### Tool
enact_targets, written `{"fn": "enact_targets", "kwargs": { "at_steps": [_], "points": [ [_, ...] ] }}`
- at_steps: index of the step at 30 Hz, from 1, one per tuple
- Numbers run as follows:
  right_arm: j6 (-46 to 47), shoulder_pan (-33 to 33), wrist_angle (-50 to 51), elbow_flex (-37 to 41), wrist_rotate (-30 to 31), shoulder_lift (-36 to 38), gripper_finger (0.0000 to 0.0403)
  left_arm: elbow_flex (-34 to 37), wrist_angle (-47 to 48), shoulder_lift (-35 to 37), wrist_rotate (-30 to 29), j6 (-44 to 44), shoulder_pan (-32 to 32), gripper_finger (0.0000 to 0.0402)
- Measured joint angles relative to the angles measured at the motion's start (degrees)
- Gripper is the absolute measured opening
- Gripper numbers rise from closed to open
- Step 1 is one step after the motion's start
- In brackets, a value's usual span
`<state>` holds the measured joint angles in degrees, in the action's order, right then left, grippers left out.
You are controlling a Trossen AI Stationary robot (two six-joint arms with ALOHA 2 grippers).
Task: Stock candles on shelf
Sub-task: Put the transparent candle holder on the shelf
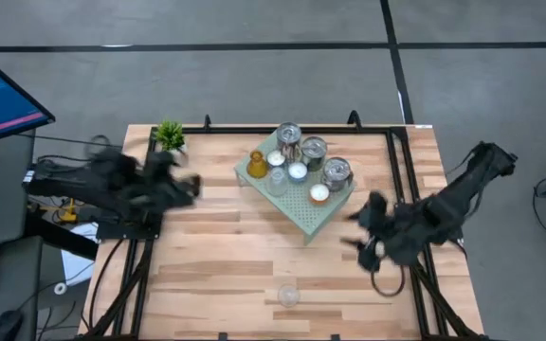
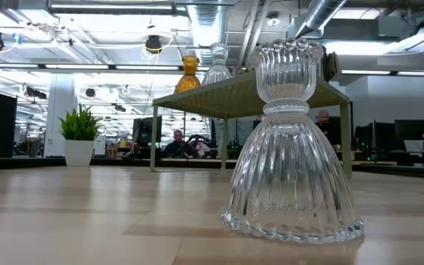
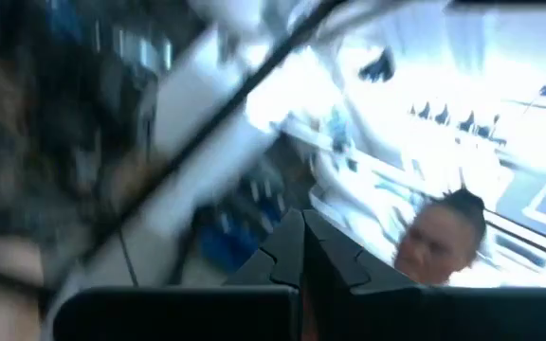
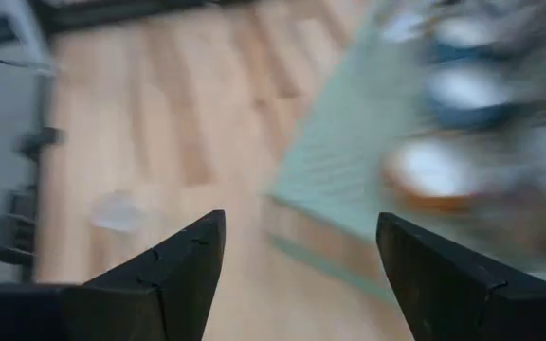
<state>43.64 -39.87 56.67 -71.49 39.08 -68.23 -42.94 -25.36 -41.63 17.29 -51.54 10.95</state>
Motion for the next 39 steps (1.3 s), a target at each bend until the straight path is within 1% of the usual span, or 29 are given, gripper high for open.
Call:
{"fn": "enact_targets", "kwargs": {
  "at_steps": [4, 6, 8, 12, 15, 19, 22, 26, 29, 35, 39],
  "points": [
    [0.02, -3.71, -23.64, 13.0, -0.03, -1.21, 0.0265, 0.0, 0.08, 8.09, -7.64, 7.93, 0.25, 0.0002],
    [-1.8, -4.36, -33.82, 17.05, -0.03, -3.7, 0.0265, 0.0, 0.09, 11.33, -10.08, 11.52, 0.25, 0.0002],
    [-3.71, -4.41, -39.94, 19.25, -0.16, -7.12, 0.0265, -0.02, -0.15, 14.05, -12.57, 14.16, 0.25, 0.0002],
    [-5.03, -4.25, -44.38, 19.58, -0.33, -15.54, 0.0265, -0.02, 0.05, 17.9, -17.81, 17.01, 0.25, 0.0003],
    [-4.66, -4.31, -49.09, 19.6, -2.04, -21.21, 0.0265, 0.0, 0.2, 20.16, -20.31, 17.21, 0.25, 0.0006],
    [-4.06, -4.32, -56.97, 19.57, -4.48, -26.93, 0.0266, -0.13, -0.42, 21.74, -20.73, 17.15, 0.25, 0.0008],
    [-7.84, -4.31, -62.23, 19.48, -5.58, -30.2, 0.0266, 0.0, 0.43, 21.47, -20.73, 17.06, 0.25, 0.0005],
    [-11.08, -3.94, -68.07, 19.49, -9.52, -35.07, 0.0266, 0.0, 1.11, 20.82, -20.71, 17.04, 0.25, 0.0005],
    [-11.91, -3.26, -72.47, 19.51, -9.58, -38.29, 0.0266, -0.02, 0.99, 20.39, -20.71, 16.73, 0.25, 0.0008],
    [-14.98, -0.42, -80.45, 19.49, -9.08, -42.13, 0.0266, -0.06, 1.35, 19.8, -20.68, 16.58, 0.25, 0.0005],
    [-19.53, 1.31, -83.89, 19.39, -11.03, -42.92, 0.0266, -0.04, 1.37, 19.82, -20.68, 16.58, 0.25, 0.0006]
  ]
}}
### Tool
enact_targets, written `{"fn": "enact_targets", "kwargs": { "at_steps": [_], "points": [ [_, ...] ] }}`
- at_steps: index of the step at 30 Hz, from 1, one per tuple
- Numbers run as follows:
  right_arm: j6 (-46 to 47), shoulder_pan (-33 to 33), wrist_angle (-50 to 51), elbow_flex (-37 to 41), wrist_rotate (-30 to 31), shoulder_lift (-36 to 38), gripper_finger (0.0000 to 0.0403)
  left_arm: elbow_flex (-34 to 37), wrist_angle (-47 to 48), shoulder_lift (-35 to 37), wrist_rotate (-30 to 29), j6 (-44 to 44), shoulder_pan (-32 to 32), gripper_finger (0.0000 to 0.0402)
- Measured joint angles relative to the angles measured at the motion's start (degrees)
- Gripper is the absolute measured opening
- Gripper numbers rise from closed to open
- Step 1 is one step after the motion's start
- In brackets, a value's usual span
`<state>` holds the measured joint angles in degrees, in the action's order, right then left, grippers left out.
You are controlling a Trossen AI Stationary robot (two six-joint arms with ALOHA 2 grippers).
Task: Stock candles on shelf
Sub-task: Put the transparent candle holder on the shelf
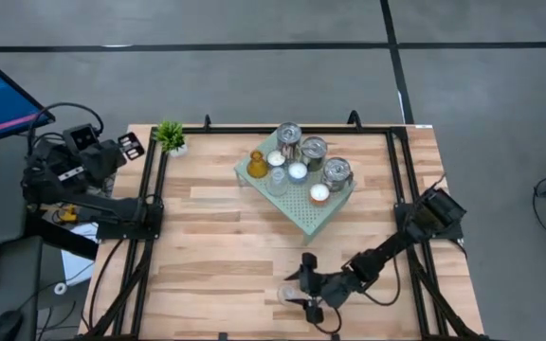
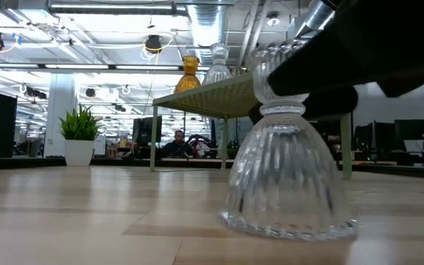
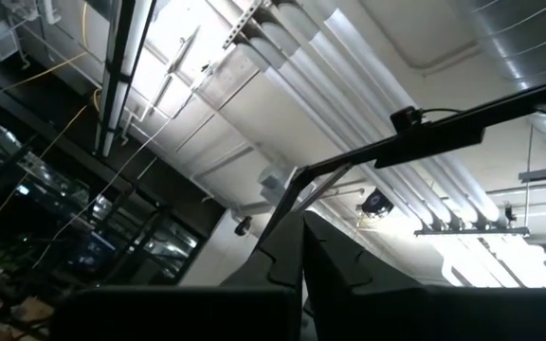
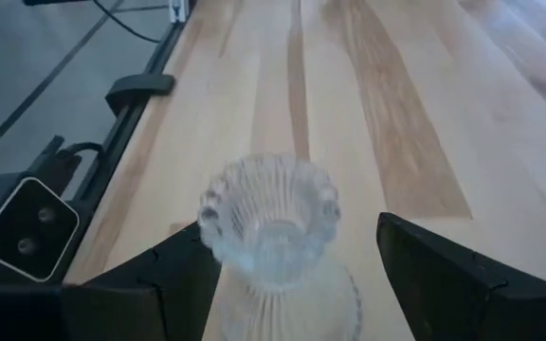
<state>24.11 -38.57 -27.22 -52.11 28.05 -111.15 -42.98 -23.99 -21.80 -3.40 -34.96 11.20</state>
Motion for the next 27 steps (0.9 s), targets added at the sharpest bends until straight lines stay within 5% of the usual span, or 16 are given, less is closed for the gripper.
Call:
{"fn": "enact_targets", "kwargs": {
  "at_steps": [9, 18, 27],
  "points": [
    [-4.26, 4.42, -1.76, -0.01, -6.45, 0.0, 0.0248, 0.0, 1.78, 0.0, 0.02, 0.0, 0.0, 0.0005],
    [-5.18, 7.42, -2.55, 0.01, -15.67, -0.02, 0.0095, 0.0, 2.1, 0.02, 0.97, 0.0, 0.0, 0.0009],
    [-3.71, 9.18, -6.5, -0.55, -15.98, -0.02, 0.0086, 0.0, 2.12, 0.02, 1.84, 0.0, 0.0, 0.0008]
  ]
}}
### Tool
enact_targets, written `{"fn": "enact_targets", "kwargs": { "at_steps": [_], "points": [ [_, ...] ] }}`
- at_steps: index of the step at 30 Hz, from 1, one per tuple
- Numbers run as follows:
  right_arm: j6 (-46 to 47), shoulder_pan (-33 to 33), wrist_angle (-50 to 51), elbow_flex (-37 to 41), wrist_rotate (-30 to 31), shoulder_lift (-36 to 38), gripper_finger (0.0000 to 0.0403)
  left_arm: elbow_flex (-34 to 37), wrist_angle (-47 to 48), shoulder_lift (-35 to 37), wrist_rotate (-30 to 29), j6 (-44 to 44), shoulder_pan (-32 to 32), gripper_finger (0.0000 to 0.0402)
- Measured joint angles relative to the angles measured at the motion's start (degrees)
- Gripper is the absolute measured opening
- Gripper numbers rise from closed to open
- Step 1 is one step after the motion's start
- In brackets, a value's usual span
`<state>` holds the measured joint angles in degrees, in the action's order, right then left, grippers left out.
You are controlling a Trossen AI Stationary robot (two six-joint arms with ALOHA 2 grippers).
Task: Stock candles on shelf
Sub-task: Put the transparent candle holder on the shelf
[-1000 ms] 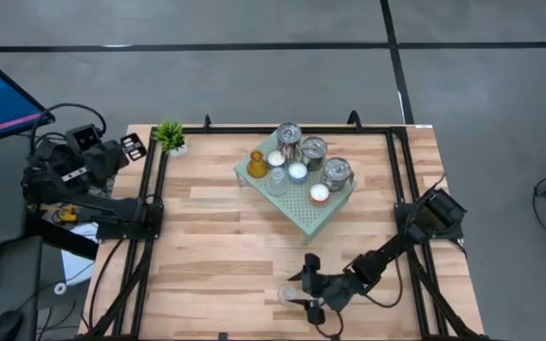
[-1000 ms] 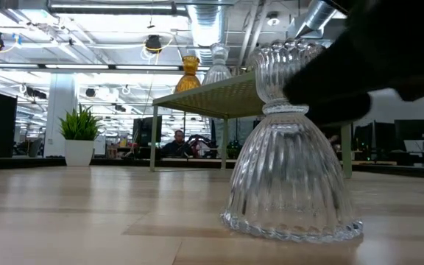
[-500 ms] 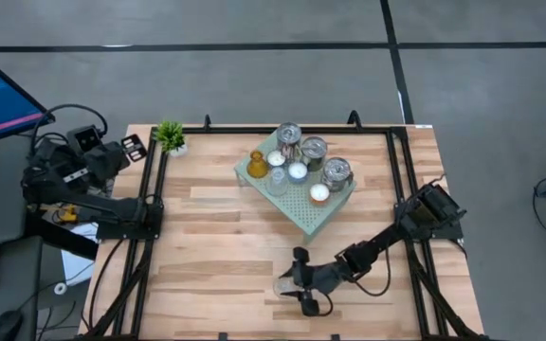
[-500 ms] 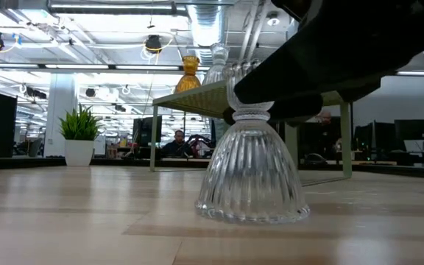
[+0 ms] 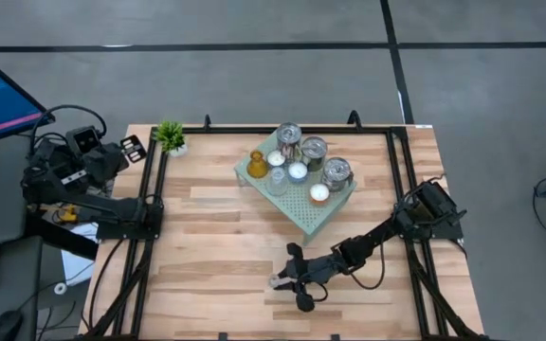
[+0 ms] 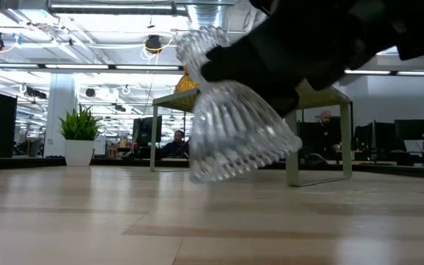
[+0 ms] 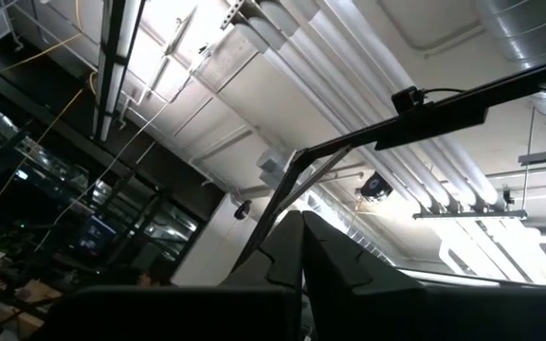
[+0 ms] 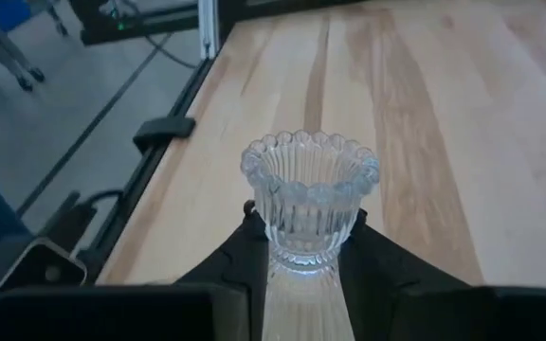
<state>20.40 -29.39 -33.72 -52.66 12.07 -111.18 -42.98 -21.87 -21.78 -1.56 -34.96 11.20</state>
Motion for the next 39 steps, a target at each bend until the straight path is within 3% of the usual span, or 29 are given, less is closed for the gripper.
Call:
{"fn": "enact_targets", "kwargs": {
  "at_steps": [4, 8, 18, 21, 31, 39],
  "points": [
    [-0.39, -0.01, -0.09, -2.28, 2.44, 1.71, 0.0086, 0.0, -0.01, 0.0, -0.01, 0.0, 0.0, 0.0008],
    [-3.92, -0.84, 0.48, -2.77, 9.95, 7.23, 0.0086, 0.0, 0.01, 0.0, -0.02, 0.0, 0.0, 0.0004],
    [-8.39, -3.03, 15.44, -2.72, 43.66, 23.51, 0.0086, 0.0, 0.05, -0.07, -0.09, 0.05, 0.0, 0.0005],
    [-8.39, -2.89, 20.04, -2.69, 51.17, 26.33, 0.0086, 0.0, 0.42, -0.64, -0.09, 0.46, 0.0, 0.0004],
    [-5.17, 2.76, 26.7, -2.65, 52.24, 27.52, 0.0086, 0.0, 0.82, -4.27, 1.42, 0.18, 0.0, 0.0005],
    [-2.48, 3.17, 27.35, -2.78, 51.08, 26.06, 0.0086, 0.0, 0.67, -5.35, 1.42, 0.05, 0.0, 0.0006]
  ]
}}
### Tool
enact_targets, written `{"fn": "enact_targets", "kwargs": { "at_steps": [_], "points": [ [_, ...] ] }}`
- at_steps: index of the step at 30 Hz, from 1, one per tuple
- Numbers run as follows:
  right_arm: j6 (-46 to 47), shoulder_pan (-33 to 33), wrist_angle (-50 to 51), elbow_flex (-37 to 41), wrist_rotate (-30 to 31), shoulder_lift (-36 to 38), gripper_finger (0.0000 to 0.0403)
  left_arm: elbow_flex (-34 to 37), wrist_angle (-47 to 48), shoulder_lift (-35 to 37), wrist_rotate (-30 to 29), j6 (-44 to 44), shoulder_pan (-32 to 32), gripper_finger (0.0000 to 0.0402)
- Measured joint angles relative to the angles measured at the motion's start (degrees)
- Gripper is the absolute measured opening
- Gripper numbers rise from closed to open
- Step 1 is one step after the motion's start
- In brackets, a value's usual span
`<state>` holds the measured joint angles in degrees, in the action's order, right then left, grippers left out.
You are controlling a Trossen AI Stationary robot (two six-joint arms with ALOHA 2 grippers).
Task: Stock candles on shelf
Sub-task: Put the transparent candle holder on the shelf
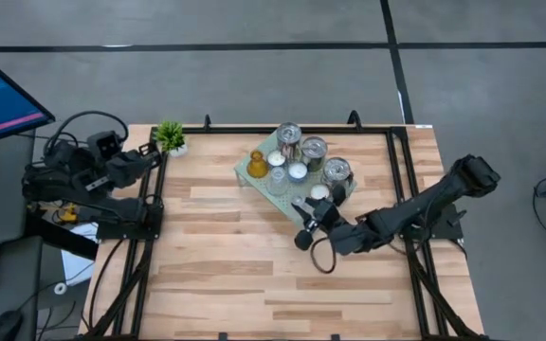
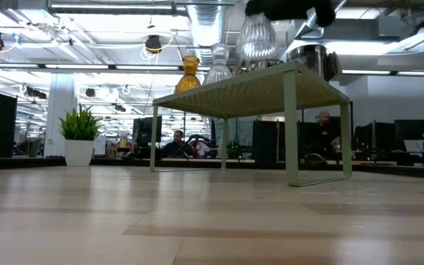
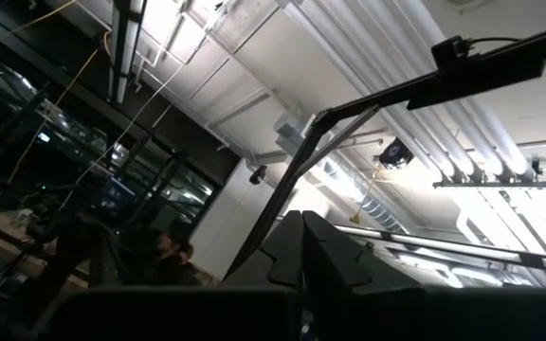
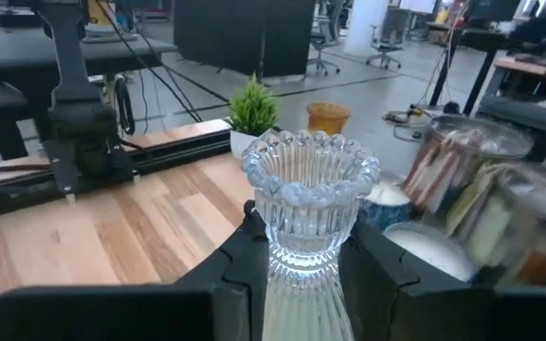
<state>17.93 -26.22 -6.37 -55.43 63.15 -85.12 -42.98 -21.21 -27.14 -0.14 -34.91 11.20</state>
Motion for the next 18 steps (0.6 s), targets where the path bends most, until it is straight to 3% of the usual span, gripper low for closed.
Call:
{"fn": "enact_targets", "kwargs": {
  "at_steps": [8, 18],
  "points": [
    [4.07, -1.2, -1.28, 0.28, 2.78, -6.98, 0.0086, 0.0, 0.19, -0.4, -0.02, 0.12, -0.02, 0.0007],
    [2.73, -0.04, -1.9, 0.19, 4.78, -7.6, 0.0086, 0.0, 0.21, -0.42, -0.02, 0.15, 0.0, 0.0008]
  ]
}}
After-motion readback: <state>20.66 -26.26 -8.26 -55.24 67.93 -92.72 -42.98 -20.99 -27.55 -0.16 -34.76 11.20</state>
